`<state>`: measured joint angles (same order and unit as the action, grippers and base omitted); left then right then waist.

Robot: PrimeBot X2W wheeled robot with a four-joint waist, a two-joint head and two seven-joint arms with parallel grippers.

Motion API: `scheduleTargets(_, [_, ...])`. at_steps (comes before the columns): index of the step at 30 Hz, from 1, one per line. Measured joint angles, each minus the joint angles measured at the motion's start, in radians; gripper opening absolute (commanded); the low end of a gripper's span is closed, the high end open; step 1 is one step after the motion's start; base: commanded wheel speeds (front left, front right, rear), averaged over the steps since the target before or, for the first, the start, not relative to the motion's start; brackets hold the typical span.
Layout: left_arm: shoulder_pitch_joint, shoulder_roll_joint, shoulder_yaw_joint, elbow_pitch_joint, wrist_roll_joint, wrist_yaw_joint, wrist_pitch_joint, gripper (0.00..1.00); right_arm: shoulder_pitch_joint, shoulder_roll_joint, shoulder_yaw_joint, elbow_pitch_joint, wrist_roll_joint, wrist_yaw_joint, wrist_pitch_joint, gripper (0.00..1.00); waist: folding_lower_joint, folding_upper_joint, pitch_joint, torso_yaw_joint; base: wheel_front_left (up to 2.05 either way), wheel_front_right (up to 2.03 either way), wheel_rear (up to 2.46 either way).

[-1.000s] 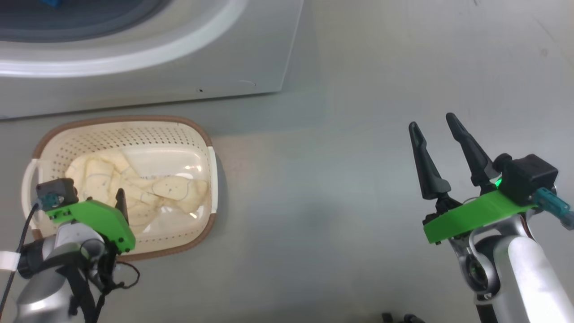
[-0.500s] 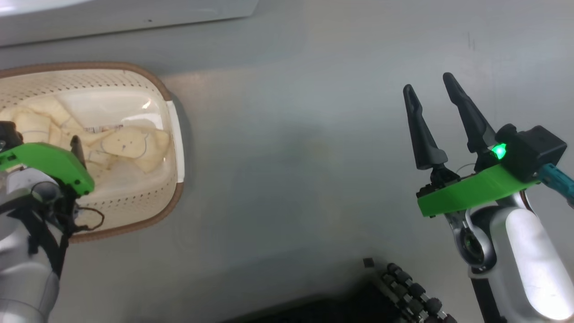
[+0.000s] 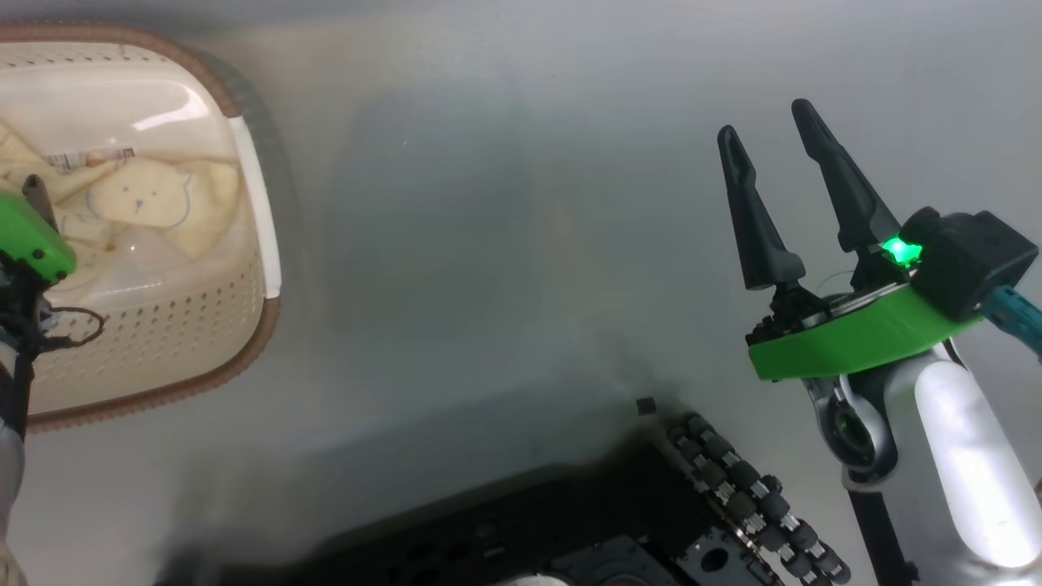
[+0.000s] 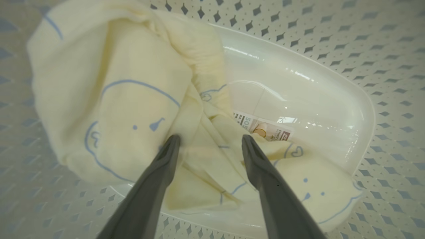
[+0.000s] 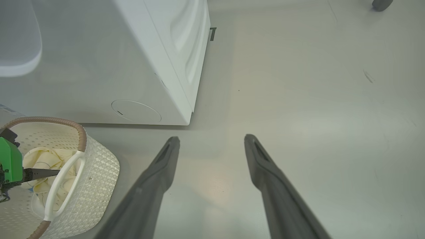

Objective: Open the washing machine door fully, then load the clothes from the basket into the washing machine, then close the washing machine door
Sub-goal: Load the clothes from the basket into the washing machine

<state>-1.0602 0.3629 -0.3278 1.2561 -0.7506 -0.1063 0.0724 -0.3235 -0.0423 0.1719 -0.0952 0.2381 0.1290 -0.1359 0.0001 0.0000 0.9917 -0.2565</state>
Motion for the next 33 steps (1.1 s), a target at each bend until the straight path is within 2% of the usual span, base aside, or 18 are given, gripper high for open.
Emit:
scheduleTargets(9, [-0.045, 0.012, 0.005, 0.011, -0.008, 0.011, 0.02, 1.0, -0.016, 0.0, 0.016, -0.003, 0.008, 0.0, -0.014, 1.0, -0.0002, 0.0, 0.072, -0.02, 0.0, 0.0, 0.0])
scheduleTargets(10, [-0.046, 0.011, 0.006, 0.011, -0.01, 0.011, 0.02, 0.96, -0.016, 0.0, 0.017, -0.003, 0.009, 0.0, -0.014, 1.0, -0.0002, 0.0, 0.073, -0.021, 0.0, 0.0, 0.0])
scheduleTargets(11, [-0.047, 0.01, 0.006, 0.011, -0.016, 0.011, 0.02, 0.74, -0.016, 0.0, 0.017, -0.003, 0.009, 0.0, -0.015, 1.0, -0.0002, 0.0, 0.074, -0.021, 0.0, 0.0, 0.0])
scheduleTargets(12, [-0.047, 0.009, 0.007, 0.012, -0.018, 0.011, 0.014, 0.43, -0.016, 0.0, 0.017, -0.003, 0.009, 0.0, -0.015, 1.0, -0.0002, 0.0, 0.074, -0.02, 0.0, 0.0, 0.0])
scheduleTargets(13, [-0.047, 0.007, 0.007, 0.014, -0.018, 0.011, 0.007, 0.07, -0.016, 0.0, 0.017, -0.003, 0.009, 0.0, -0.015, 1.0, -0.0002, 0.0, 0.073, -0.019, 0.0, 0.0, 0.0])
scheduleTargets(14, [-0.047, 0.005, 0.007, 0.014, -0.018, 0.012, 0.007, 0.0, -0.016, 0.0, 0.017, -0.003, 0.009, 0.0, -0.015, 1.0, -0.0002, 0.0, 0.071, -0.017, 0.0, 0.0, 0.0])
scheduleTargets(20, [-0.033, -0.036, 0.0, 0.027, -0.018, 0.021, -0.035, 0.0, -0.016, 0.0, 0.002, -0.002, 0.006, 0.0, -0.016, 1.0, -0.0002, 0.0, 0.042, 0.002, 0.0, 0.0, 0.0])
scheduleTargets(27, [-0.007, -0.082, -0.034, 0.029, 0.003, 0.024, -0.15, 0.0, -0.015, 0.0, -0.021, -0.003, -0.019, 0.0, -0.007, 1.0, -0.0002, 0.0001, -0.023, 0.044, 0.0, 0.0, 0.0])
scheduleTargets(33, [0.02, -0.097, -0.049, 0.029, 0.02, 0.025, -0.258, 0.0, -0.009, 0.0, -0.04, -0.006, -0.029, 0.0, 0.02, 1.0, -0.0002, 0.0001, -0.094, 0.072, 0.0, 0.0, 0.0])
